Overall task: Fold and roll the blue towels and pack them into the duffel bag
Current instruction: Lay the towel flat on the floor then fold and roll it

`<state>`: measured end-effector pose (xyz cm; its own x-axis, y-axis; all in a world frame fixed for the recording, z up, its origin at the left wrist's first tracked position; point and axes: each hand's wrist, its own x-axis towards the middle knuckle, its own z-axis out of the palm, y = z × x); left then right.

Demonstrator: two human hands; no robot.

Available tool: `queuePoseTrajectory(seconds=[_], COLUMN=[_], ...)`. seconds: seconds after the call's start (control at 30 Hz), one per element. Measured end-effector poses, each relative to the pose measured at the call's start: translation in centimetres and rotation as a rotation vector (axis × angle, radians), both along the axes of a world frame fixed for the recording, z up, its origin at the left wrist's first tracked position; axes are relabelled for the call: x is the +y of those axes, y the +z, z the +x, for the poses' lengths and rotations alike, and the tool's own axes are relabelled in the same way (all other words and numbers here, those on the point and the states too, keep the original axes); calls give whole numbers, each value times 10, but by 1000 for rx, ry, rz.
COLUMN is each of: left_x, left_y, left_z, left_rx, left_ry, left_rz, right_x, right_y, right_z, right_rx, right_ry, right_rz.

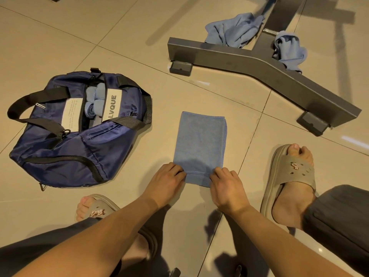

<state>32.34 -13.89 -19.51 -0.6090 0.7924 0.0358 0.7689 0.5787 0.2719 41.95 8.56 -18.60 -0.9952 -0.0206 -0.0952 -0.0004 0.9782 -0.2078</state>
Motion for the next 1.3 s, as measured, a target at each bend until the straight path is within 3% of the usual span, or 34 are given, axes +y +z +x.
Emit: queuePoseTrajectory(seconds=[0.27, 0.37, 0.6, 0.67, 0.73, 0.83, 0.93, 1.03, 1.2, 1.3], left_x=[13, 19, 29, 30, 31, 35, 33, 25, 37, 46], left_y=[14, 18, 8, 5, 5, 6, 3, -1, -2, 1], left_z=[-14, -22, -36, -36, -34, -28, -17, -12, -31, -44], left_rx=[-214, -361, -663, -624, -458, -196, -102, -42, -144, -301], left_ry=[176, 292, 534, 643, 672, 401, 147, 44, 145, 221], left_rz=[-9, -4, 112, 201, 213, 116, 121, 85, 85, 53], right_x=[3, 5, 5, 7, 9, 7, 8, 11, 15, 11], right_y=[2, 2, -2, 0, 0, -4, -8, -8, 5, 1], right_z=[-13, -23, -36, -36, -34, -34, -40, -43, -45, -43], right_rx=[-45, -171, -288, -251, -176, -114, -102, -101, 98, 56], right_ry=[-56, -130, -499, -596, -596, -555, -534, -509, -329, -182], right_rz=[-46, -112, -377, -430, -438, -403, -395, -391, -303, -307])
